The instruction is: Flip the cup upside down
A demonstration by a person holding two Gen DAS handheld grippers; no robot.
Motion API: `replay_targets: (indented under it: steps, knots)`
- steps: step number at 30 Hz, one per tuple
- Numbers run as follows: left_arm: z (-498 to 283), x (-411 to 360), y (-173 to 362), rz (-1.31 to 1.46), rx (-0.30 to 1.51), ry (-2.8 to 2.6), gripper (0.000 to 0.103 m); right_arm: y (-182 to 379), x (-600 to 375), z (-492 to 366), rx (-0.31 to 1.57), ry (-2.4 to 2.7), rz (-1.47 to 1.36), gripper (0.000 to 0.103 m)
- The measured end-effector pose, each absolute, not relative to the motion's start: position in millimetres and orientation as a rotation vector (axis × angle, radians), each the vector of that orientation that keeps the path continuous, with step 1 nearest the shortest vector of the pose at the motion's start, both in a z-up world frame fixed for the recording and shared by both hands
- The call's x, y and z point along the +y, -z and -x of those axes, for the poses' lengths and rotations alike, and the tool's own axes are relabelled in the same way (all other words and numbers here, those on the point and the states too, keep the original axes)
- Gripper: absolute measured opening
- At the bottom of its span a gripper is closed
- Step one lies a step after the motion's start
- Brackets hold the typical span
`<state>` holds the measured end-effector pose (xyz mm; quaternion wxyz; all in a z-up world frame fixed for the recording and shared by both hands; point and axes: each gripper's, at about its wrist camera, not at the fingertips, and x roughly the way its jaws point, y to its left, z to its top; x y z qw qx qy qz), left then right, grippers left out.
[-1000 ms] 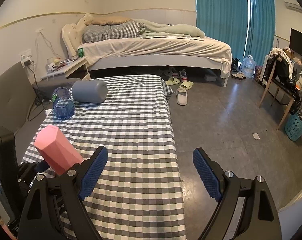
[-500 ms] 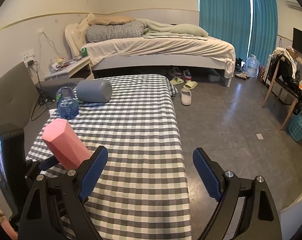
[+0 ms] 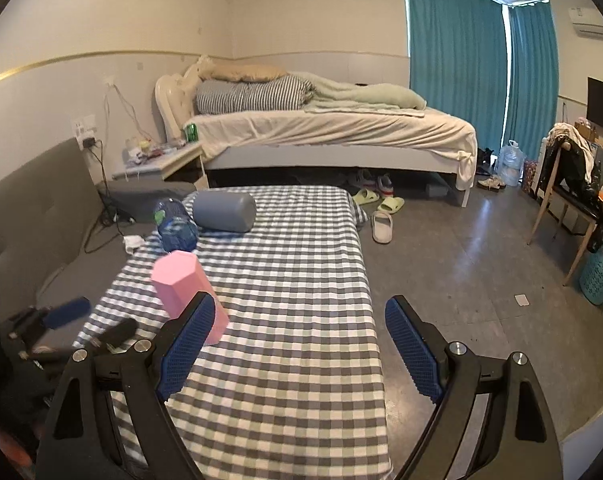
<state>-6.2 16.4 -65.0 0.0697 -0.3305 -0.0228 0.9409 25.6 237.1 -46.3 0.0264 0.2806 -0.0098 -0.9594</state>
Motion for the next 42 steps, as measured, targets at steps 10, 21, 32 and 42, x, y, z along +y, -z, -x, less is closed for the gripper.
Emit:
replay_targets:
  steps: [10,21,32,42]
  knots:
    - [-13.8,-18.0,38.2,0.822,-0.109,-2.935,0.099,39.8,216.4,-44.4,-0.048,2.984,-0.783,0.103]
    - [-18.9,-24.2,46.6,0.796,-0.101,-2.953,0.099,52.7,208.4,-38.0,-0.026,2.975,-0.83,0.103]
    - [-24.1,-21.9,48.4,0.787,-0.071,-2.971,0.099,50.8,210.5,-41.5,-0.033,2.973,-0.811,0.103]
    - [-25.0,-17.7,48.9,0.774,-0.041,-2.954,0.099,50.1,205.6,-43.9,-0.019,2.969,-0.796,0.103]
